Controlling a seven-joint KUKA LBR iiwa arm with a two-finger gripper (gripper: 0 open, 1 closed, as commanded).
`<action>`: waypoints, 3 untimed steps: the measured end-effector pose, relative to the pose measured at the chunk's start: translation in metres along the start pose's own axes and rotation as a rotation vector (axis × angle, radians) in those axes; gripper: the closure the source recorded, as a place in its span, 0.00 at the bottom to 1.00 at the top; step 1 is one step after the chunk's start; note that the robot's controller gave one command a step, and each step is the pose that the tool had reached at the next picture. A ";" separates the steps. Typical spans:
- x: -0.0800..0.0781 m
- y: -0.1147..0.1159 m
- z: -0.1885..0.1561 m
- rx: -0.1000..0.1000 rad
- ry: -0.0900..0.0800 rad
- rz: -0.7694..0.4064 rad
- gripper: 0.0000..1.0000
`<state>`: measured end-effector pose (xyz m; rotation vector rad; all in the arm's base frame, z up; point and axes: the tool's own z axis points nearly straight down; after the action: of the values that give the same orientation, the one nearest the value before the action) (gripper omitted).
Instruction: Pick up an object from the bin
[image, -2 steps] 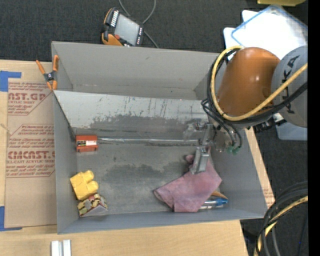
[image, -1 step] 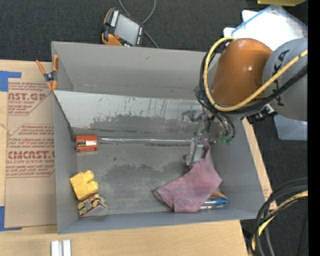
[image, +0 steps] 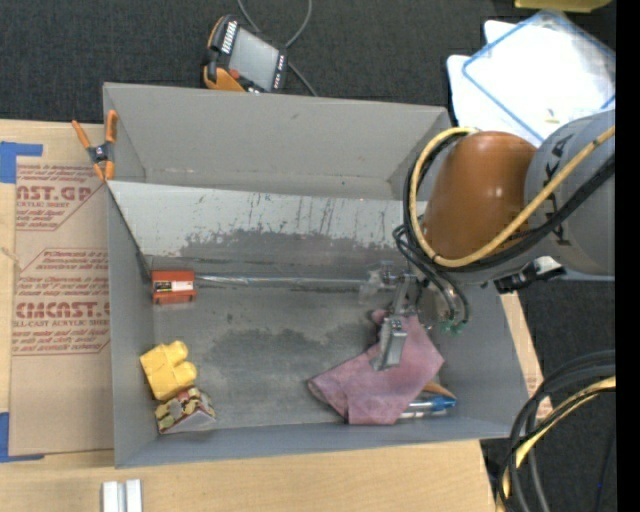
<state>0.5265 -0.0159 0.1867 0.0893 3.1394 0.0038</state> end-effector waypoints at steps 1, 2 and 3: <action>0.012 -0.060 0.033 0.001 -0.010 -0.161 0.00; -0.002 -0.021 -0.004 -0.003 -0.010 -0.009 0.00; -0.001 -0.057 0.094 0.002 -0.009 -0.183 0.00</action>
Offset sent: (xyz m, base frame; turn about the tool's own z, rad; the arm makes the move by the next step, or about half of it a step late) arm -0.0009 -0.0246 0.0020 -0.0051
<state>0.5246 -0.0722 0.0925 -0.1980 3.1252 -0.0002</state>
